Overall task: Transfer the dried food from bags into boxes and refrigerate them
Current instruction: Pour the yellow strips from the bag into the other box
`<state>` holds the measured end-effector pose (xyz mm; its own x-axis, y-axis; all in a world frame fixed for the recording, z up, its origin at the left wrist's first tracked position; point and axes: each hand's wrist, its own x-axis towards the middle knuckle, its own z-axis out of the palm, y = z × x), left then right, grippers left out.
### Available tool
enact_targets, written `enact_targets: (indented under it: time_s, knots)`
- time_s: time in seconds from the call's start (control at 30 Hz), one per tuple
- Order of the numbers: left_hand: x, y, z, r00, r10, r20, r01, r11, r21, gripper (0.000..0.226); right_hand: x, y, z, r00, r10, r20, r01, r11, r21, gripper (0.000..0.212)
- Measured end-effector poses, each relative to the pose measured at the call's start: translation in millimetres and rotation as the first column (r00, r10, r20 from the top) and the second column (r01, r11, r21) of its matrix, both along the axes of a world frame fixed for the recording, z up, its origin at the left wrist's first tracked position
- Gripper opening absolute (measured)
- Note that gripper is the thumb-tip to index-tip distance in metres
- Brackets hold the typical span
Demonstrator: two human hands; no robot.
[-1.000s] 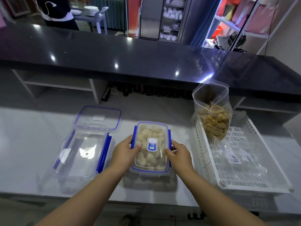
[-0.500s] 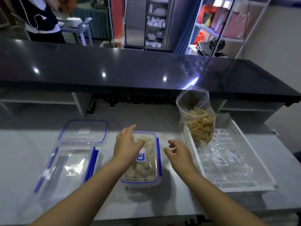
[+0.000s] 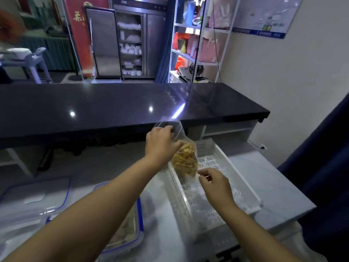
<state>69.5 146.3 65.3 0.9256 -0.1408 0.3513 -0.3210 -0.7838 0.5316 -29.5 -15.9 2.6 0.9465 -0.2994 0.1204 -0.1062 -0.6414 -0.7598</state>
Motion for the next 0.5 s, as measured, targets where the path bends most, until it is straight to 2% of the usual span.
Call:
enact_targets:
  time_s: [0.1,0.37,0.43,0.5]
  knots:
    - [10,-17,12,0.999,0.012,0.039,-0.011,1.0,-0.03,0.018,-5,-14,-1,1.0,-0.007,-0.022,0.007,1.0,0.001,0.013]
    - [23,-35,48,0.987,0.034,0.16,-0.01,0.989,-0.147,0.015,-2,-29,-4,0.999,0.051,-0.017,-0.049,0.994,0.102,0.018]
    - [19,-32,59,0.979,0.035,0.201,0.011,0.974,-0.224,0.013,2,-27,-2,0.998,0.068,-0.002,-0.067,0.988,0.14,0.026]
    - [15,-25,71,0.976,0.022,0.219,0.052,0.944,-0.325,0.012,8,-23,1,0.996,0.088,0.016,-0.089,0.986,0.143,0.046]
